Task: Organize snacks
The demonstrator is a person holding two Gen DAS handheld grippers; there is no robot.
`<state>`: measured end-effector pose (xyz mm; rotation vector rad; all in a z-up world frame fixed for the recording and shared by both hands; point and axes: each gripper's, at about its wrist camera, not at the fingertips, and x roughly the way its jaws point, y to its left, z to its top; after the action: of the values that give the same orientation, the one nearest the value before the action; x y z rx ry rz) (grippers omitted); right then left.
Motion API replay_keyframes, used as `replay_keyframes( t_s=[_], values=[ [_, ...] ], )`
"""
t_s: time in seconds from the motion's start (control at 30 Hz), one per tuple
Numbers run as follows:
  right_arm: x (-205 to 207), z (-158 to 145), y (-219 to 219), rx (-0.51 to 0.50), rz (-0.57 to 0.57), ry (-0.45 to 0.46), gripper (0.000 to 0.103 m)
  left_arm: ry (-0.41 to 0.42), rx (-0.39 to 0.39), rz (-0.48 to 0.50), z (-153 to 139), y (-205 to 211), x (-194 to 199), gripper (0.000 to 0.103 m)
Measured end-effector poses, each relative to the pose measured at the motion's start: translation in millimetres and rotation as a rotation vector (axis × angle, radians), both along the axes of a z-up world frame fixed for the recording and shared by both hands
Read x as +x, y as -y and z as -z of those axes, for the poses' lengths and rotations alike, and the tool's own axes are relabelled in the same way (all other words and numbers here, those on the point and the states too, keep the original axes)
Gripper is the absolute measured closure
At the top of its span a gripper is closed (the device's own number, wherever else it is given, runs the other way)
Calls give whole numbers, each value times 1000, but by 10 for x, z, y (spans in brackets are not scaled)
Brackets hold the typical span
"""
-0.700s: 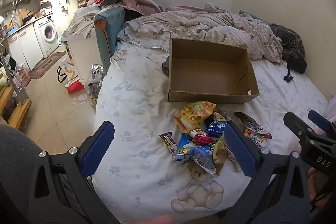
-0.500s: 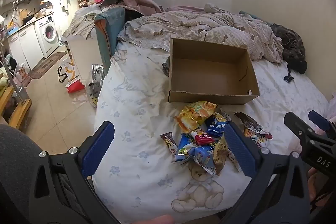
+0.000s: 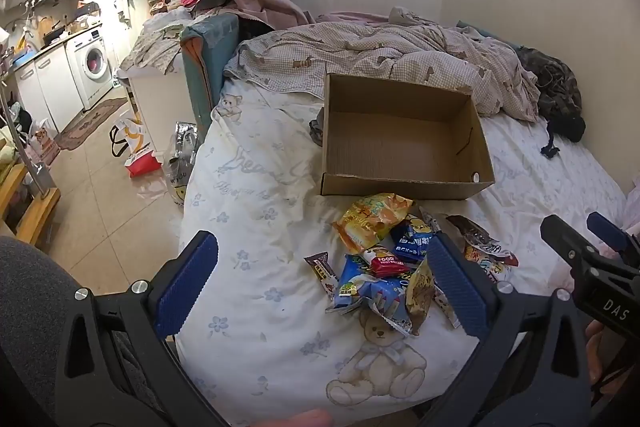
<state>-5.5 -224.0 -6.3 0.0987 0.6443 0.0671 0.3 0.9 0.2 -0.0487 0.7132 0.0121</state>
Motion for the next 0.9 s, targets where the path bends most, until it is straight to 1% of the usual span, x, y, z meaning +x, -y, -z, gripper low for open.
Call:
replay_keyframes(
  t_s=[0.73, 0.9],
  values=[
    [5, -6, 50, 6, -2, 3, 0, 2, -3, -1, -7, -18, 15, 0],
    [-8, 3, 5, 6, -4, 3, 0, 3, -3, 0, -6, -18, 14, 0]
  ],
)
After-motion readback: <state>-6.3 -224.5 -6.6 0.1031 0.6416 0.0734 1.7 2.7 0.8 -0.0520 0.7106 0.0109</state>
